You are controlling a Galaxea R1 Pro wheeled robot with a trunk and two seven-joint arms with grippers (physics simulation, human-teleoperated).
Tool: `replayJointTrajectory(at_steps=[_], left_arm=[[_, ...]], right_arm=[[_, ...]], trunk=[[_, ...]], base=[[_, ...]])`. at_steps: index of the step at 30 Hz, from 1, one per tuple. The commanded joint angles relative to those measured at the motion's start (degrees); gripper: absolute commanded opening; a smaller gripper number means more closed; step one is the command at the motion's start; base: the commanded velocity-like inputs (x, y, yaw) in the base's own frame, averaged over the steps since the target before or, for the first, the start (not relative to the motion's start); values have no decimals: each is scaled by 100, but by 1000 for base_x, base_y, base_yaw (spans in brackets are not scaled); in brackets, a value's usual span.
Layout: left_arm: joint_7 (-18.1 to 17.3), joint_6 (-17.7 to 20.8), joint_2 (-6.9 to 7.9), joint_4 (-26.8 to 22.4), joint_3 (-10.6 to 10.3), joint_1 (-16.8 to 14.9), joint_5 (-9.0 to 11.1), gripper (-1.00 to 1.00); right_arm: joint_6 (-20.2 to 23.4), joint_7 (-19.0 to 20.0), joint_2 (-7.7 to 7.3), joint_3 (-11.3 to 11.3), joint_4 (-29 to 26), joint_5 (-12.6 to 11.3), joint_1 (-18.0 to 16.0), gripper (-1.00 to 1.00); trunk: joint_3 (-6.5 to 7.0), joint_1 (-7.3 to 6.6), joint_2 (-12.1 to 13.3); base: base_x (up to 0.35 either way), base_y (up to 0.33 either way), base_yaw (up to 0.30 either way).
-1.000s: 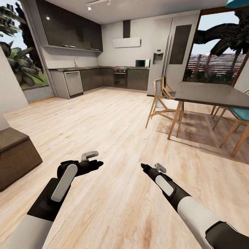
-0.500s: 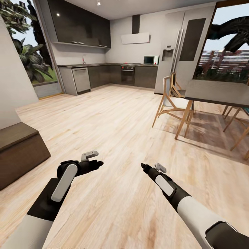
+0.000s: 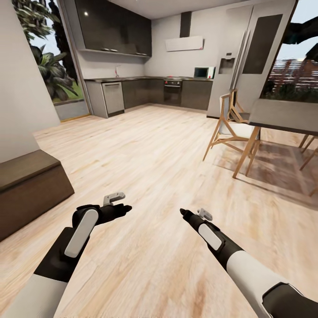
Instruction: Place each of the two pumpkins and all three candles from the living room inside a cabinet in the living room (use any cabinet), then make sure every cabinet is closed, and position the cauldron so it is next to a table in the living room.
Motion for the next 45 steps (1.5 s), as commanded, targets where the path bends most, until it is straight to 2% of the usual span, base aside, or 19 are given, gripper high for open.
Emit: replayJointTrajectory(at_steps=[1,11,19,35,45], left_arm=[[61,4,5,-7,-12,-5,59,100],[63,4,2,-18,-49,-5,70,100],[85,11,-4,-14,-53,-5,55,100],[116,22,1,-8,-53,-5,35,100],[78,-5,1,-47,-53,-5,42,100]], right_arm=[[10,-45,-3,28,-12,-23,-3,100],[10,-45,-7,28,-12,-23,-3,100],[10,-51,-6,28,-12,-23,-3,100],[10,-39,-10,28,-12,-23,-3,100],[10,-45,-10,28,-12,-23,-3,100]], trunk=[[-14,-1,-2],[-95,-1,-2],[-103,-1,-2],[-103,-1,-2],[-103,-1,-2]], base=[[0,0,139],[0,0,131],[11,0,221],[289,0,286],[50,0,288]])
